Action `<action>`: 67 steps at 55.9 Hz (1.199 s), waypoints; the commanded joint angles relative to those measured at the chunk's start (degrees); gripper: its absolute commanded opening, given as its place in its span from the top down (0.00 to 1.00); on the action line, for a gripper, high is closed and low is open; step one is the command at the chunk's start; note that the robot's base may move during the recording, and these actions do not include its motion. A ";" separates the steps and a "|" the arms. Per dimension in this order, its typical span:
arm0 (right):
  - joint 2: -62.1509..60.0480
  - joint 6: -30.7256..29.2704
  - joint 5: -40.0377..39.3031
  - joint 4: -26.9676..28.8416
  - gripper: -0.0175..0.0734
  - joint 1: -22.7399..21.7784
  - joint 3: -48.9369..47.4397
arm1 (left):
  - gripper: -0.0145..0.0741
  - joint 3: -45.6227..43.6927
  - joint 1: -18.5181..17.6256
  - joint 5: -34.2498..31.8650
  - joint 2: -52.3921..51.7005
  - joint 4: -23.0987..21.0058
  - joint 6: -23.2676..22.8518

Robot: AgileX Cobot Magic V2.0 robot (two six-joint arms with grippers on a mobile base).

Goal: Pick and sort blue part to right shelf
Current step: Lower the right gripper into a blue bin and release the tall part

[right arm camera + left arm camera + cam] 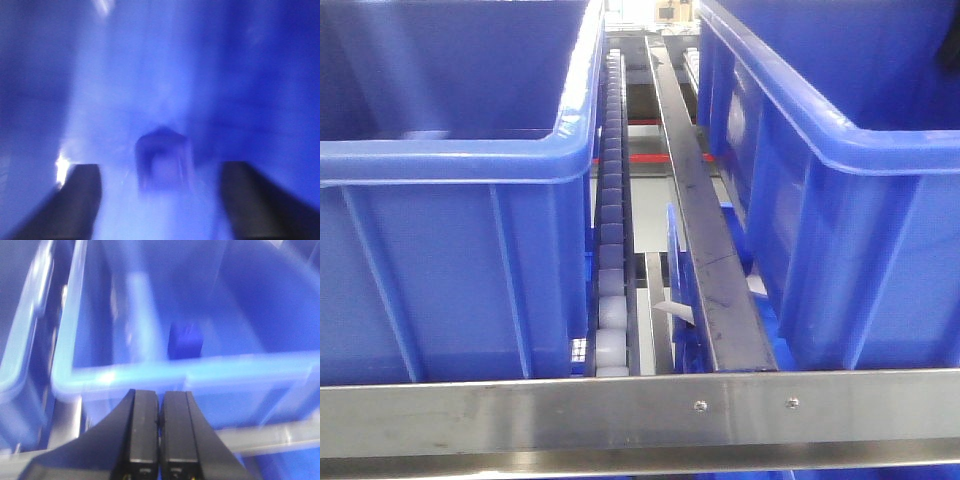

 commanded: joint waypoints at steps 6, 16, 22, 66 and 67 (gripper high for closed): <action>-14.11 -0.42 -3.09 0.15 0.66 -0.37 6.70 | 0.70 -1.86 -0.29 -7.12 -1.51 0.72 -0.73; -29.30 -0.42 -7.19 0.47 0.76 -0.37 19.28 | 0.70 -1.86 -0.29 -9.44 -1.51 0.72 -0.73; -39.39 -0.42 -8.81 0.85 0.76 -0.37 26.71 | 0.70 -1.86 -0.29 -9.56 -1.51 0.72 -0.73; -79.55 -0.42 -8.67 0.89 0.76 -0.37 40.69 | 0.70 -1.86 -0.29 -9.56 -1.51 0.90 -0.73; -79.55 -0.42 -8.62 0.89 0.76 -0.37 40.65 | 0.70 -1.86 -0.29 -9.56 -1.51 0.90 -0.73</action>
